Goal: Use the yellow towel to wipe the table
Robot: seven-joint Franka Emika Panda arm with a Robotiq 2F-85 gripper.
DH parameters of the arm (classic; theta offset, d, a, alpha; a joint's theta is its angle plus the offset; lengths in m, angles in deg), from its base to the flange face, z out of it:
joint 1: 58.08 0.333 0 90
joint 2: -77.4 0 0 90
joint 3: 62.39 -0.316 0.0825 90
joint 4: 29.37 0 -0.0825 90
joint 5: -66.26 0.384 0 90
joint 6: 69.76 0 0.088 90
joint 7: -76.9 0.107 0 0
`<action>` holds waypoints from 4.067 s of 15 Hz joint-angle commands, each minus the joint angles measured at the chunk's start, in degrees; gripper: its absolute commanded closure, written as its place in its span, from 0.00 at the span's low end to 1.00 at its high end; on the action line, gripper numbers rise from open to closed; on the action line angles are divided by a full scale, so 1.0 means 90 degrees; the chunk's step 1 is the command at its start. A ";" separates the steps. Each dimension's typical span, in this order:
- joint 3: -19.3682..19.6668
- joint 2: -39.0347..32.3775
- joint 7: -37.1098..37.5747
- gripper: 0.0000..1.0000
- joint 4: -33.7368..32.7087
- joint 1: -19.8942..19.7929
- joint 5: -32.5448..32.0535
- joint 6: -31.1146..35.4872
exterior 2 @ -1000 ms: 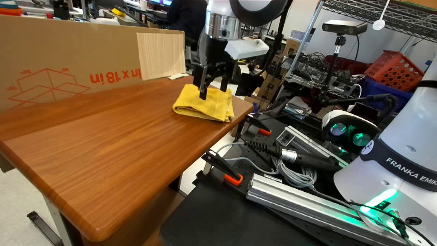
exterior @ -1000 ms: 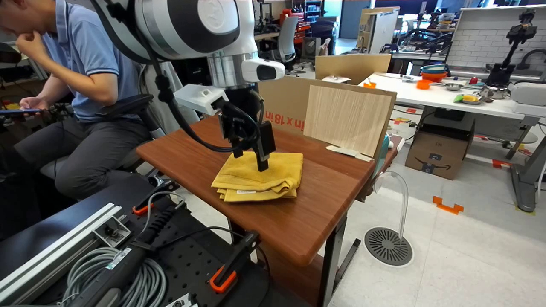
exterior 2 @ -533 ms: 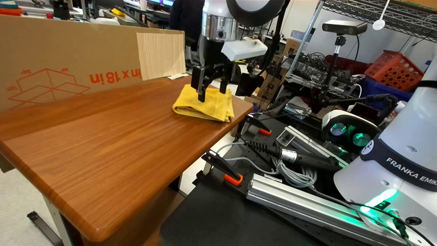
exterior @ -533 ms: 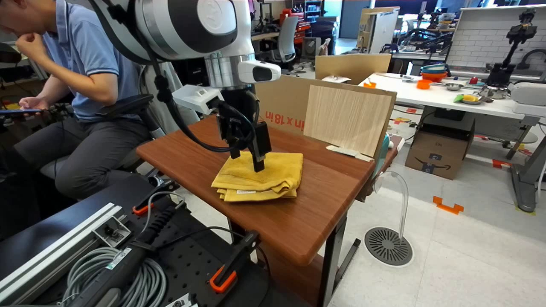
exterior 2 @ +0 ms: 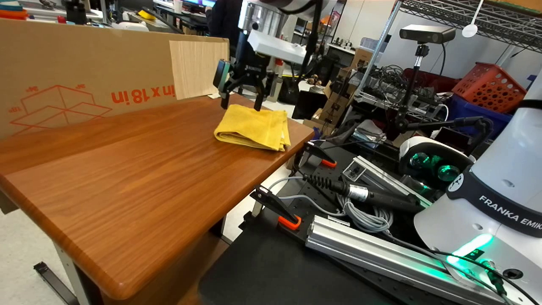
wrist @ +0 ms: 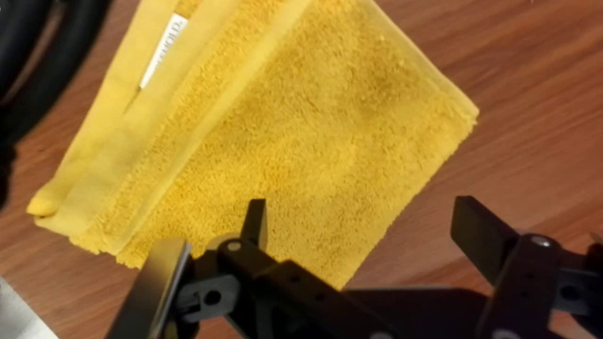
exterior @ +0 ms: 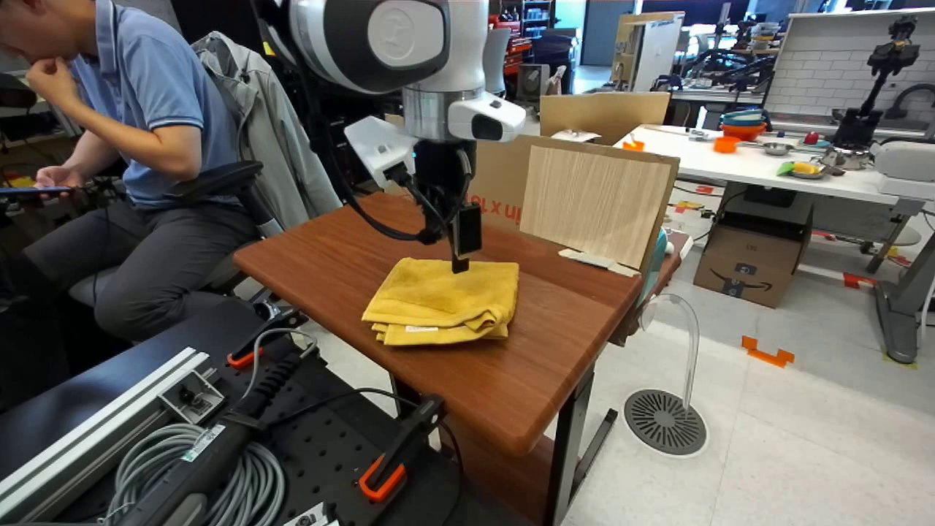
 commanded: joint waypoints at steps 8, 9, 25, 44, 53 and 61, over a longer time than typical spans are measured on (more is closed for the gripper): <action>0.0492 -0.2411 0.0825 0.00 -0.2194 -0.0037 0.0028 -0.1172; 0.0574 -0.2377 0.0779 0.00 -0.2209 -0.0146 0.0017 -0.1243; 0.0591 -0.1610 0.0407 0.00 -0.0732 0.0301 -0.0711 -0.0229; -0.0058 -0.1514 0.2352 0.00 -0.0563 0.3539 -0.1436 0.1569; -0.0530 -0.1219 0.1662 0.00 -0.0347 0.2473 -0.0925 0.1951; -0.1929 -0.1211 -0.0510 0.00 -0.0041 -0.0033 0.0718 0.2552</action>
